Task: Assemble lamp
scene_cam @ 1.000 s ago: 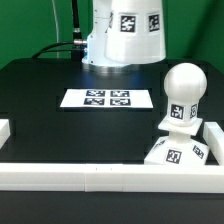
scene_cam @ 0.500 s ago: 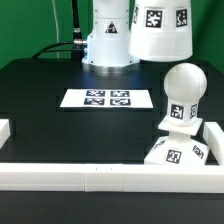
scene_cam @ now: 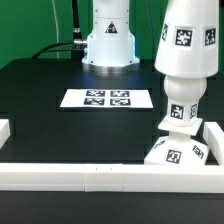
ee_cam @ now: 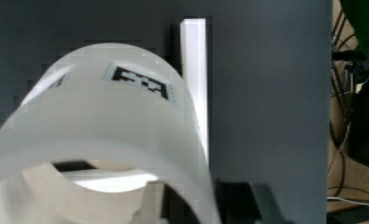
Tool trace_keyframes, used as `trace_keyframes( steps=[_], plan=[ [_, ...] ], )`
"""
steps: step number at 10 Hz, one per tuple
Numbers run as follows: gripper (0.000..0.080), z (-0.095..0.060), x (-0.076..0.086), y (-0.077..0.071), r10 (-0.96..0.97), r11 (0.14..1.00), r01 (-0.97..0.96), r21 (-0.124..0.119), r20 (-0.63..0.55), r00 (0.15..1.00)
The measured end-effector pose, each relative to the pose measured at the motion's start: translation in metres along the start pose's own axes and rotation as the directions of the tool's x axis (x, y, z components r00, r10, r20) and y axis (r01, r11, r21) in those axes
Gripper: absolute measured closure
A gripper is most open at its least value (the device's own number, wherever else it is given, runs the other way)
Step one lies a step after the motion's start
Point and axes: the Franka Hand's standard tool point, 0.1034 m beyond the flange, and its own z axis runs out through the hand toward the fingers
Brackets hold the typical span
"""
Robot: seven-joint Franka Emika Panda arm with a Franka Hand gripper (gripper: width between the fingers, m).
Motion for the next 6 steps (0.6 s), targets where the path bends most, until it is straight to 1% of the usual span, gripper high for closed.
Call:
trace_keyframes(
  steps=[4,6],
  plan=[
    [0.0755,0.029,0.005,0.005,0.005,1.0,-0.005,-0.003,0.016,1.0],
    [0.0755,0.039,0.004,0.008,0.009,1.0,-0.009,-0.005,0.023,1.0]
  ],
)
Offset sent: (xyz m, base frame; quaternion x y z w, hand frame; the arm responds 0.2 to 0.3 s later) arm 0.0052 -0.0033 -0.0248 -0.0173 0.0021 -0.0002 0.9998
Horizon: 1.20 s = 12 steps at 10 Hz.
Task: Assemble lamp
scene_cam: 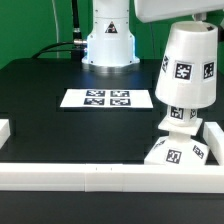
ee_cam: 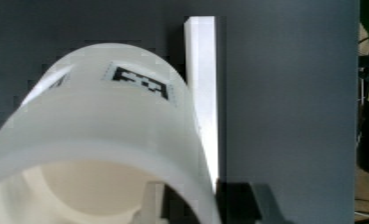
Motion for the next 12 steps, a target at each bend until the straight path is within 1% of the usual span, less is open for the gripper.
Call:
trace_keyframes(
  steps=[4,5,7,9,10,11,12],
  plan=[
    [0.0755,0.02,0.001,0.005,0.008,1.0,-0.008,-0.002,0.017,1.0],
    [0.0755,0.022,0.002,0.006,0.009,1.0,-0.009,-0.003,0.019,1.0],
    [0.0755,0.024,0.001,0.009,0.007,1.0,-0.007,-0.003,0.023,1.0],
    [0.0746,0.021,0.0,0.01,-0.004,1.0,0.004,-0.002,0.026,1.0],
    [0.0547,0.02,0.0,0.01,-0.005,1.0,0.005,-0.002,0.025,1.0],
    [0.0547,0.02,-0.001,0.01,-0.011,1.0,0.011,-0.002,0.024,1.0],
    [0.0349,0.018,-0.003,0.011,-0.02,1.0,0.02,-0.002,0.024,1.0]
  ],
)
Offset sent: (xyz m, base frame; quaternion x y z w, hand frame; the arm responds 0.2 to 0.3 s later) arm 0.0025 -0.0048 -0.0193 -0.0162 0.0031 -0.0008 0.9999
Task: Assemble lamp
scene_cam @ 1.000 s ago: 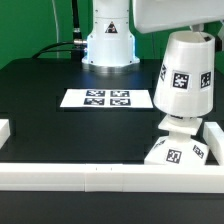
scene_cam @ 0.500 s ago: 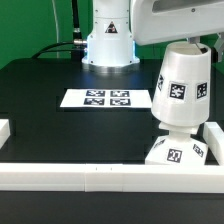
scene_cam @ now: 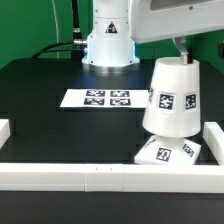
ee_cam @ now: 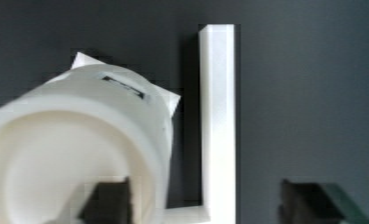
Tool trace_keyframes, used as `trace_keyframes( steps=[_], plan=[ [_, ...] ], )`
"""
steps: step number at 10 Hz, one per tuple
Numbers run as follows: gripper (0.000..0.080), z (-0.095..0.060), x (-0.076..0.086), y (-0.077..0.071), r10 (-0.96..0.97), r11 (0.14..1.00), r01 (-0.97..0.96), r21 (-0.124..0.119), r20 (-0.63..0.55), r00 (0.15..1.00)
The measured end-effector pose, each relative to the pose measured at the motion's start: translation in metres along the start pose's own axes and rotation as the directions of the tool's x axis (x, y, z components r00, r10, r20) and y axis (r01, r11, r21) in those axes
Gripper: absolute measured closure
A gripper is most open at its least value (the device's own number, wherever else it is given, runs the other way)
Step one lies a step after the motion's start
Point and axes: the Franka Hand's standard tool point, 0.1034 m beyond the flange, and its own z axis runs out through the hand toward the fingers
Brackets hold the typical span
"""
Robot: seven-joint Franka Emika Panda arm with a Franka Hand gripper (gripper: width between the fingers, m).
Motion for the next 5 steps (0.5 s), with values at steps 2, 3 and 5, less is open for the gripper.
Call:
trace_keyframes(
  steps=[2,3,5],
  plan=[
    [0.0135,-0.006,-0.006,0.003,-0.01,1.0,0.01,0.0,0.005,1.0],
    [0.0135,-0.013,-0.011,0.003,-0.013,1.0,0.013,-0.001,0.018,1.0],
    [0.0102,-0.026,-0.018,-0.004,-0.006,1.0,0.006,-0.006,0.044,0.999]
  ],
)
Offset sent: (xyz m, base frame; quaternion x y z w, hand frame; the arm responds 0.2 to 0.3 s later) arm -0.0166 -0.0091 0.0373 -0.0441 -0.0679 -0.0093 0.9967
